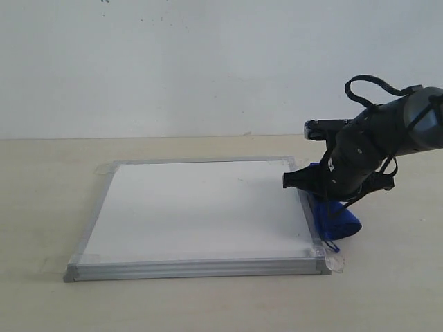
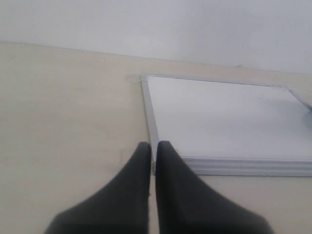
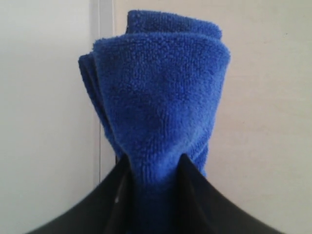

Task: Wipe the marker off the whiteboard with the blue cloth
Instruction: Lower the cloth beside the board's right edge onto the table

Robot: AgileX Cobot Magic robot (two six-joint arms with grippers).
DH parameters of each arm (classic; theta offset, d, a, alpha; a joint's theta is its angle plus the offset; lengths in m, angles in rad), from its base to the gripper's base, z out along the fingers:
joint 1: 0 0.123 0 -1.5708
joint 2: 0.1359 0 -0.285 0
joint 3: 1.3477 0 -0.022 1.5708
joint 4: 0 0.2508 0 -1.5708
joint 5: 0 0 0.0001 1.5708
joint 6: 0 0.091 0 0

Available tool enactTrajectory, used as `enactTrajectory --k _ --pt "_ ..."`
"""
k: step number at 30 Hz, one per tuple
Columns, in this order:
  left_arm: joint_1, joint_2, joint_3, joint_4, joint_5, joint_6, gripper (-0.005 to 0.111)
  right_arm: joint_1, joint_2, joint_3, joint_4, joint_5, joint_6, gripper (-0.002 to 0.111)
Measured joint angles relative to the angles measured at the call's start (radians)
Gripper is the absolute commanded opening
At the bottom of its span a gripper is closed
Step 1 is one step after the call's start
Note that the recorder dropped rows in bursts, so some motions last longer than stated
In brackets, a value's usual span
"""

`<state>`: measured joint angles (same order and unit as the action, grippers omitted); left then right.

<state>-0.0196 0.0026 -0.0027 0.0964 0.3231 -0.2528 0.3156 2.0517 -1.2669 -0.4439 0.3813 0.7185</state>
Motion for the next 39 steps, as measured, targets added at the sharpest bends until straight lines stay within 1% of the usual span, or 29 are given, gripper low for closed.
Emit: enactTrajectory --k 2,3,11,19,20,22,24,26,39 --pt "0.0 0.0 0.0 0.0 0.0 0.0 0.004 0.0 0.0 0.0 0.0 0.0 0.0 0.053" --pt "0.0 0.0 0.0 0.0 0.0 0.0 0.004 0.0 0.0 0.0 0.0 0.0 0.0 0.054" --pt "0.0 0.0 0.0 0.0 0.0 0.0 0.004 0.0 0.0 0.0 -0.004 0.006 -0.028 0.054" --pt "0.0 0.0 0.0 0.0 0.0 0.0 0.004 0.0 -0.07 0.0 -0.093 0.028 -0.026 0.054" --pt "0.0 0.0 0.0 0.0 0.0 0.0 0.004 0.0 -0.088 0.0 -0.113 0.023 -0.016 0.052" --pt "0.0 0.0 0.0 0.0 0.0 0.0 0.004 0.0 -0.116 0.0 -0.139 0.01 0.001 0.041" --pt "0.0 0.0 0.0 0.0 0.0 0.0 0.004 0.0 -0.125 0.0 -0.15 0.0 0.011 0.019" --pt "0.0 0.0 0.0 0.0 0.0 0.0 0.004 0.0 -0.122 0.0 -0.153 0.0 0.017 0.0" --pt "0.0 0.0 0.0 0.0 0.0 0.0 0.004 0.0 0.012 0.0 -0.121 -0.015 0.017 0.0"
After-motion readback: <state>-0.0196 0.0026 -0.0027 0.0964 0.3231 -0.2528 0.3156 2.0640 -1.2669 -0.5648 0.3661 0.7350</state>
